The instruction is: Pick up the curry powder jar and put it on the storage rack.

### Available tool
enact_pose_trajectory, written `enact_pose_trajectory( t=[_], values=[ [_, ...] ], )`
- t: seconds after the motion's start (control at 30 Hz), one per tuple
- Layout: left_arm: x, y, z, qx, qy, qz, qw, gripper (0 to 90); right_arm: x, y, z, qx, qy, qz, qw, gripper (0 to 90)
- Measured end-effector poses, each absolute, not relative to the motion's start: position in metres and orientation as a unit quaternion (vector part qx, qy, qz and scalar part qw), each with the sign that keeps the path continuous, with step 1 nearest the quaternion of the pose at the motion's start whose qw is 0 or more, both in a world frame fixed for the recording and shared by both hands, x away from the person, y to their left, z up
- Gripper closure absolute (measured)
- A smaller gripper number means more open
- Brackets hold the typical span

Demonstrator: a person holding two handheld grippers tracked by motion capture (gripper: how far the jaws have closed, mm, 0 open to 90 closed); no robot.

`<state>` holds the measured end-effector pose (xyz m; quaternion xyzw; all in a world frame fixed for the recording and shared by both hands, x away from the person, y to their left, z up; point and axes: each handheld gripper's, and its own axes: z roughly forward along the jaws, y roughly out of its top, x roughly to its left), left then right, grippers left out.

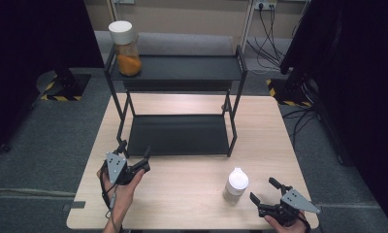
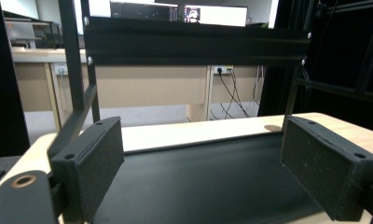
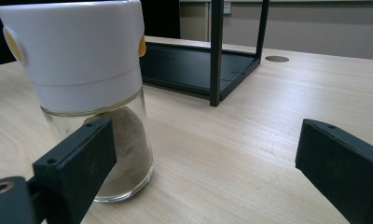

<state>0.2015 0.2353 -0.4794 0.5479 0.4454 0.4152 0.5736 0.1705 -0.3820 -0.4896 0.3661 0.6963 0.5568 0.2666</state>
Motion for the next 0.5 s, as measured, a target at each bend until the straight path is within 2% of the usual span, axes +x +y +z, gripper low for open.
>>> enact_pose_trajectory(
  t=[0.5],
  values=[
    [0.197, 0.232, -0.514, 0.572, 0.465, 0.39, 0.552, 12.4, 0.171, -0.382, -0.49, 0.366, 0.696, 0.557, 0.265, 5.6]
  ],
)
